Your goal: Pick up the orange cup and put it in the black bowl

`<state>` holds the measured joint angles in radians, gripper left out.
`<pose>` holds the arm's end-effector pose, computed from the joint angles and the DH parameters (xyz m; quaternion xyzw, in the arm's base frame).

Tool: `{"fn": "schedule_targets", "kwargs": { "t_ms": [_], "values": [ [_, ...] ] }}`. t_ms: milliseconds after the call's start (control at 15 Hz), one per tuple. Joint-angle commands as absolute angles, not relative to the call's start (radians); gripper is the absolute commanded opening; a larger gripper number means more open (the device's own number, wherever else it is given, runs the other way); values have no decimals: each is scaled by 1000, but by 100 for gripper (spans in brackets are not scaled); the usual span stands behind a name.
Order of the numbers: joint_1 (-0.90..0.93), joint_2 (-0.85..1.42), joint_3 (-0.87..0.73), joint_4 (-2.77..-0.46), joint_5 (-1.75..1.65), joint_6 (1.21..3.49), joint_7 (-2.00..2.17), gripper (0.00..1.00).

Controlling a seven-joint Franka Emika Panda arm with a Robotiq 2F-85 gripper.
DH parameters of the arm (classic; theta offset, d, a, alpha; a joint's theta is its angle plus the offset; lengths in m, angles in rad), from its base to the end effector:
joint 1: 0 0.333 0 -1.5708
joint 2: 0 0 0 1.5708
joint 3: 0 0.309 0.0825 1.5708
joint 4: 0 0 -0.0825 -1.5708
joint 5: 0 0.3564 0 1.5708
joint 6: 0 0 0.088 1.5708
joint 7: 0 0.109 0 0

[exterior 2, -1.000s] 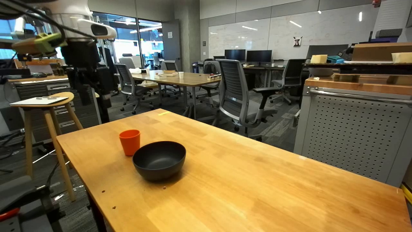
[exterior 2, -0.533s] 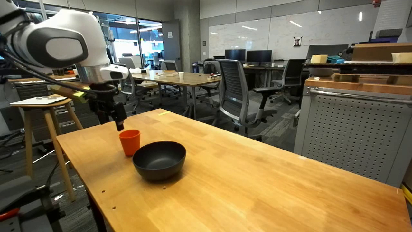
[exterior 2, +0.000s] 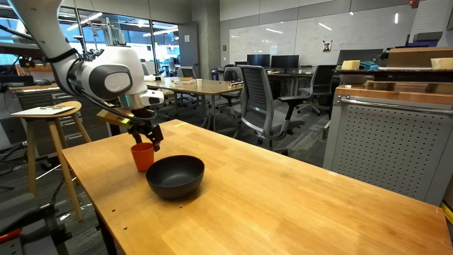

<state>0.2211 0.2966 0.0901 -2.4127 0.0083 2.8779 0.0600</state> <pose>0.4745 0.1531 0.2232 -0.9893 -0.1179 -0.0806 0.0297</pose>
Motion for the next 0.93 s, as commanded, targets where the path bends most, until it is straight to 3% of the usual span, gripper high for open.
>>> {"fn": "schedule_targets", "kwargs": {
  "t_ms": [0, 67, 133, 200, 267, 467, 867],
  "values": [
    [211, 364, 83, -2303, -7, 2854, 86, 75],
    [208, 372, 83, -2292, -1, 2845, 86, 74],
    [200, 376, 90, -2286, 14, 2826, 86, 66],
    [197, 378, 91, -2285, 18, 2824, 90, 67],
    [192, 378, 93, -2283, 20, 2809, 88, 86],
    [199, 368, 80, -2289, 11, 2787, 120, 97],
    [218, 350, 71, -2320, 2, 2743, 185, 100]
  ]
}}
